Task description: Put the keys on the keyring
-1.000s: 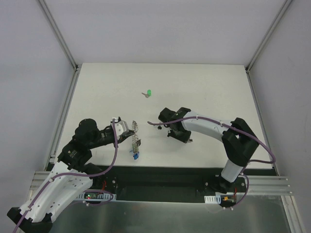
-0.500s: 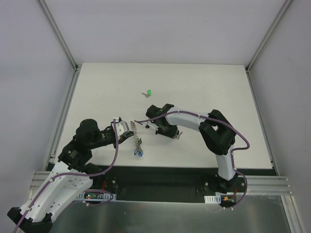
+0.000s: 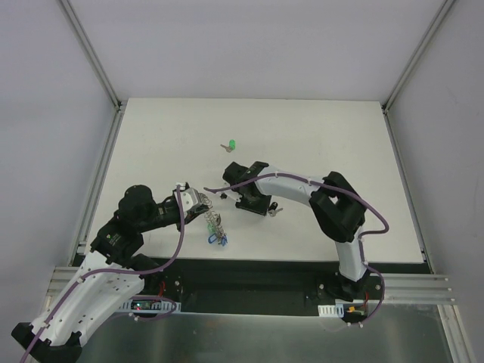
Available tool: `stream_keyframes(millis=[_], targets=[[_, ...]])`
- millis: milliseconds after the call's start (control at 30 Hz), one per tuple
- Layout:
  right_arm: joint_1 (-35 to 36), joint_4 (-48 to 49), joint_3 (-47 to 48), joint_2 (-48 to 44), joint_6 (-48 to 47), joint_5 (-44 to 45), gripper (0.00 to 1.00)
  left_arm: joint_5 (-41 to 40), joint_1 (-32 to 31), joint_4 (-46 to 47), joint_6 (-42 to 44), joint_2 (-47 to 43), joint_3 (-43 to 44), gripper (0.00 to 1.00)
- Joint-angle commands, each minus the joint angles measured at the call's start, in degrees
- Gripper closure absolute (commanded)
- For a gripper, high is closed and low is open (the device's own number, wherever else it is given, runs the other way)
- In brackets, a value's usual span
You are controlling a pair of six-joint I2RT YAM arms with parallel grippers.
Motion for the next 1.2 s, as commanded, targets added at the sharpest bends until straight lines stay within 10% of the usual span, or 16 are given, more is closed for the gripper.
stream_keyframes(millis=[0,633,1167], targets=[[0.12,2.34,-2.63,-10.37,-0.05,-0.23,0.65,0.44,0.49,2.16,-0.72,-0.23,0.42,1.0],[-5.94,47.5,-42.01,-35.69,7.5,-8.39,0.69,0.45,0.75,2.16,-0.63,2.05,0.5,1.0],[-7.79,52.53,-43.77,-31.83,9.09,-12.53,0.76,0.45,0.93,2.08,-0.54,3.37,0.51,1.0]])
